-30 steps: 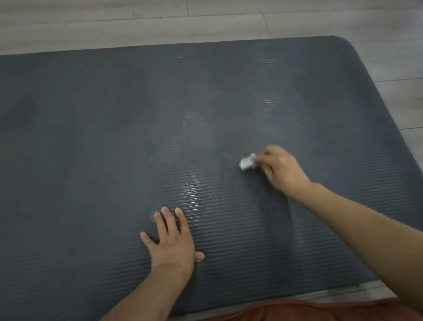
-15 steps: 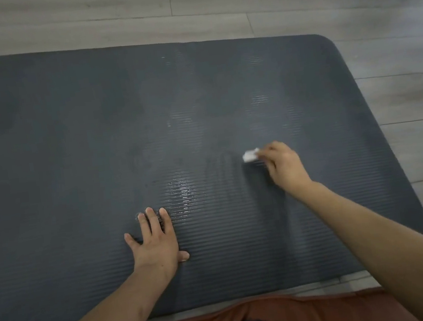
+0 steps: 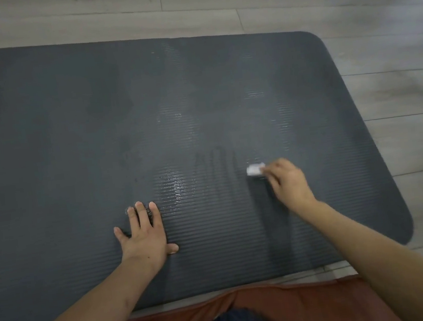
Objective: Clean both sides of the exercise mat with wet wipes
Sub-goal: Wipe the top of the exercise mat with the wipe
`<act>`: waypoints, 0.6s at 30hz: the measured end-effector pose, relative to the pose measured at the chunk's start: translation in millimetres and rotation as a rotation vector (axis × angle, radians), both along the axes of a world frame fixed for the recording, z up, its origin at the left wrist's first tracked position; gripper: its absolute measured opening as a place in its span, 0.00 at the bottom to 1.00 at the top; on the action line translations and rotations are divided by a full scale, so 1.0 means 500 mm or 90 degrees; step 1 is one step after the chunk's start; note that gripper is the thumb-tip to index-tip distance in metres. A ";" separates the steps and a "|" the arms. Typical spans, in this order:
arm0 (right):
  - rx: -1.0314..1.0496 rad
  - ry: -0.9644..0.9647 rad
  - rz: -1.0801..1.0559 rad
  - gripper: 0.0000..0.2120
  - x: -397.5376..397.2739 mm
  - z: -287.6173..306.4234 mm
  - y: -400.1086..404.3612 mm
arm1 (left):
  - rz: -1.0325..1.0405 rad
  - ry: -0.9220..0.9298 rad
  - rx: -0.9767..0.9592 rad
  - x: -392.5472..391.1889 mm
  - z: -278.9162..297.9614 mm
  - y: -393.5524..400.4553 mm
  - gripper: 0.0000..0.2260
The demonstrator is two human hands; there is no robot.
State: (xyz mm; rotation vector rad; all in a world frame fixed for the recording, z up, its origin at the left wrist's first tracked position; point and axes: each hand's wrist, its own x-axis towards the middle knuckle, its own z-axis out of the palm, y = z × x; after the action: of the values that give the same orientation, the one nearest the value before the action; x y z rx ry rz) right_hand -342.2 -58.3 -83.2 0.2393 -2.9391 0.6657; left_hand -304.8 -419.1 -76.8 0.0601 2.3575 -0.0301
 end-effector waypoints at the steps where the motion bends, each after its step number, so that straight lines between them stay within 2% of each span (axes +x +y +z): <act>1: -0.009 0.021 -0.086 0.07 -0.050 0.000 -0.006 | 0.001 0.002 0.001 0.000 -0.001 -0.001 0.53; 3: -0.040 0.011 -0.201 0.09 -0.117 -0.003 -0.027 | -0.001 0.011 -0.003 -0.001 -0.005 -0.001 0.54; 5: -0.041 -0.006 -0.209 0.09 -0.115 -0.014 -0.062 | 0.002 0.009 -0.006 0.000 -0.004 0.000 0.54; 7: -0.045 -0.002 -0.106 0.09 -0.043 -0.021 -0.092 | -0.001 0.008 -0.005 0.004 -0.006 -0.001 0.53; 10: -0.042 -0.059 0.201 0.11 0.105 0.000 -0.110 | -0.005 0.011 -0.003 0.005 -0.007 -0.002 0.53; 12: -0.022 -0.044 0.290 0.10 0.098 0.022 -0.087 | -0.011 0.015 -0.004 0.004 -0.007 -0.001 0.52; 13: -0.005 0.004 0.271 0.11 0.057 0.019 -0.073 | -0.013 0.018 -0.007 0.003 -0.006 -0.002 0.52; 15: 0.011 0.089 0.085 0.12 -0.054 0.006 -0.052 | -0.008 0.008 -0.011 0.001 -0.005 -0.001 0.53; 17: 0.001 0.080 -0.136 0.07 -0.131 -0.011 -0.048 | -0.011 0.011 -0.015 0.001 -0.008 0.002 0.53; 18: -0.015 0.065 -0.174 0.07 -0.126 -0.022 -0.073 | -0.012 0.014 -0.020 0.001 -0.008 0.002 0.53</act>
State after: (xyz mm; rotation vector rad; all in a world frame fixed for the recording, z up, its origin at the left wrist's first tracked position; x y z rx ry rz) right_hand -405.5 -94.5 -94.3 -0.1263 -2.7901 0.6264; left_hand -304.5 -418.3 -80.6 0.0668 2.3780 -0.0777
